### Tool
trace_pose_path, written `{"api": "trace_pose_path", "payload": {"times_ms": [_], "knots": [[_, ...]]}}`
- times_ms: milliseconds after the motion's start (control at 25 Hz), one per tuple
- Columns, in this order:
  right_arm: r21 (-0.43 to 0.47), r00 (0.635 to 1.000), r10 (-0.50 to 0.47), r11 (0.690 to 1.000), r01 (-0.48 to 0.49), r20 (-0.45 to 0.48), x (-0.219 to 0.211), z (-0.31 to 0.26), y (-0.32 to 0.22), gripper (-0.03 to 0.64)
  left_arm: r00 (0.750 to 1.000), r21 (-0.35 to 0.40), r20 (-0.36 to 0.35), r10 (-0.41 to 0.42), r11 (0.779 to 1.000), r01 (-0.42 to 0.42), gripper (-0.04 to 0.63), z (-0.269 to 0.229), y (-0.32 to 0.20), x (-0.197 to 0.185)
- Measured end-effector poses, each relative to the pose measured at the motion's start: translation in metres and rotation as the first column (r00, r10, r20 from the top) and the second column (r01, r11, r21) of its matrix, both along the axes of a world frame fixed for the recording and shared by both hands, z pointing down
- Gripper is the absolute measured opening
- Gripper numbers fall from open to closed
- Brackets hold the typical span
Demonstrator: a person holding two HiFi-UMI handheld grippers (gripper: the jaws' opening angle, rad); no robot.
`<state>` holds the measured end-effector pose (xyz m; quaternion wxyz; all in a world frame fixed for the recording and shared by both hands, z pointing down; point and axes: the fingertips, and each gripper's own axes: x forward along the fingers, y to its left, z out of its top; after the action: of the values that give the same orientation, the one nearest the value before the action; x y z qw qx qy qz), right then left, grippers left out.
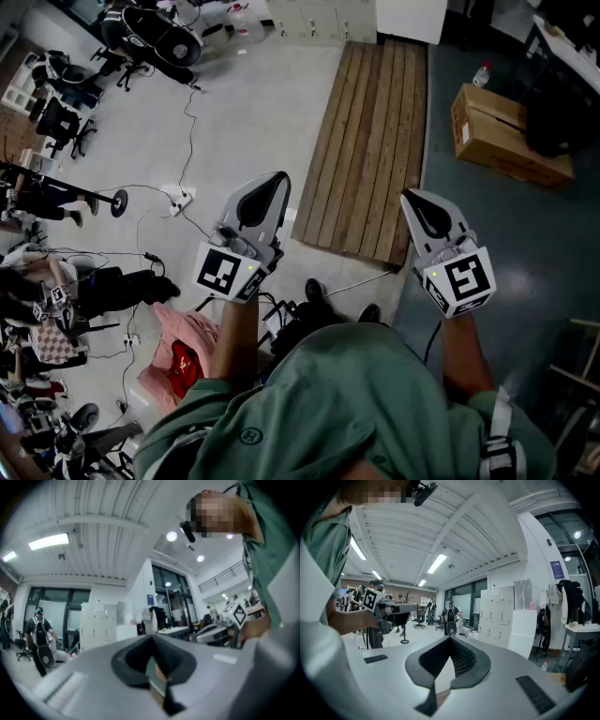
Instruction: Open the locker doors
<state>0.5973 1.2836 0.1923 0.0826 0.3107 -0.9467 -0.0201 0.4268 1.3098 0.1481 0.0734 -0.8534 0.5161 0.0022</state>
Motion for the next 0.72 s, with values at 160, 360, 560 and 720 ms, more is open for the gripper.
{"api": "trace_pose_path", "payload": {"times_ms": [160,360,560,720], "knots": [[0.015,1.000,0.023,1.000,-0.023,-0.005,-0.029,-0.002,-0.015,-0.002,1.000,0.007,0.000,0.028,1.000,-0.028,0.002,0.000,-0.010,-0.031],[0.007,0.996,0.091,0.996,-0.091,0.011,-0.078,-0.005,-0.038,-0.001,0.999,0.031,-0.016,0.049,0.998,-0.049,0.002,-0.005,-0.028,-0.092],[0.013,0.991,0.130,0.991,-0.130,0.021,-0.137,-0.001,-0.063,0.000,0.998,0.030,-0.005,0.058,0.998,-0.058,0.002,0.006,-0.052,-0.158],[0.003,0.987,0.151,0.988,-0.151,0.046,-0.172,-0.008,-0.080,0.000,0.998,0.027,-0.026,0.060,0.998,-0.059,0.002,0.006,-0.064,-0.206]]}}
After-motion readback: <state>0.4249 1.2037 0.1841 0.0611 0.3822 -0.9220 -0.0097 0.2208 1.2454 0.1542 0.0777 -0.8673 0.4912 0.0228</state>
